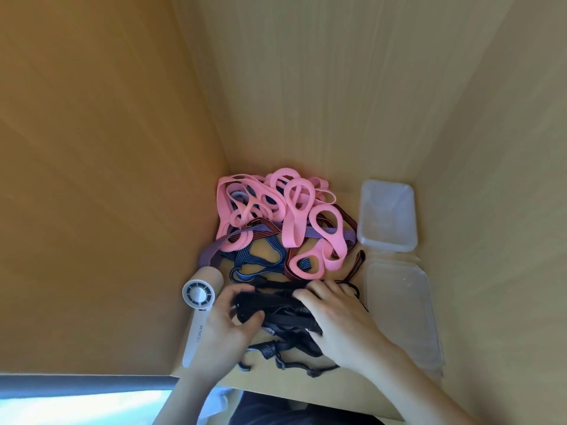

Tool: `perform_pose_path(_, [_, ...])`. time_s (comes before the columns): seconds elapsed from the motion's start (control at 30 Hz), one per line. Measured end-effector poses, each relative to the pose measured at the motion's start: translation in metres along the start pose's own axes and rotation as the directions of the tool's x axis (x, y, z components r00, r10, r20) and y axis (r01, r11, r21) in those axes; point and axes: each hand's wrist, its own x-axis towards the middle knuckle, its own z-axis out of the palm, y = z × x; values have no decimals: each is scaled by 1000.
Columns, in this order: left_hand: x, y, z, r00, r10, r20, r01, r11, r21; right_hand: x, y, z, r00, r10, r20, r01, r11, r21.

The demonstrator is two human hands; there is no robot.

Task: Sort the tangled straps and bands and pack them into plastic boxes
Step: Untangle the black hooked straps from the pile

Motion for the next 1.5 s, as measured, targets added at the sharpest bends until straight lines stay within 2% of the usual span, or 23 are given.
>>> perform_pose_path(0.1, [-4, -7, 11, 988, 152, 29, -152, 916, 371, 0, 3, 11, 999, 31, -25, -32, 996, -83])
perform_pose_path(0.2, [-7, -10, 23, 970, 223, 98, -240, 803, 546, -4, 4, 21, 996, 91, 25, -87, 990, -115])
perform_pose_path(0.3, [-6, -13, 33, 930, 275, 244, -367, 646, 670, -7, 6, 30, 989, 124, 85, -115, 988, -100])
perform_pose_path(0.4, [3, -19, 33, 884, 211, 417, -466, 462, 755, -13, 5, 34, 988, 131, 78, -126, 990, -68])
perform_pose_path(0.47, [12, -22, 30, 863, 116, 492, -494, 401, 771, -18, 4, 39, 987, 133, 86, -129, 991, -46])
perform_pose_path(0.63, [27, -22, 38, 849, 10, 528, -515, 244, 822, -26, 1, 49, 981, 130, 143, -127, 991, -34])
perform_pose_path(0.77, [33, -25, 47, 849, 49, 527, -525, 202, 827, -24, 1, 48, 969, 147, 201, -139, 989, -53])
perform_pose_path(0.97, [31, -36, 42, 821, 142, 553, -571, 200, 796, -25, -9, 45, 959, 188, 212, -170, 980, -101])
perform_pose_path(1.13, [28, -39, 38, 816, 186, 548, -577, 198, 792, -29, -10, 46, 981, 180, 70, -176, 982, -61])
perform_pose_path(1.5, [25, -36, 35, 833, 214, 511, -547, 178, 818, -26, -12, 42, 969, 225, 100, -224, 974, -22])
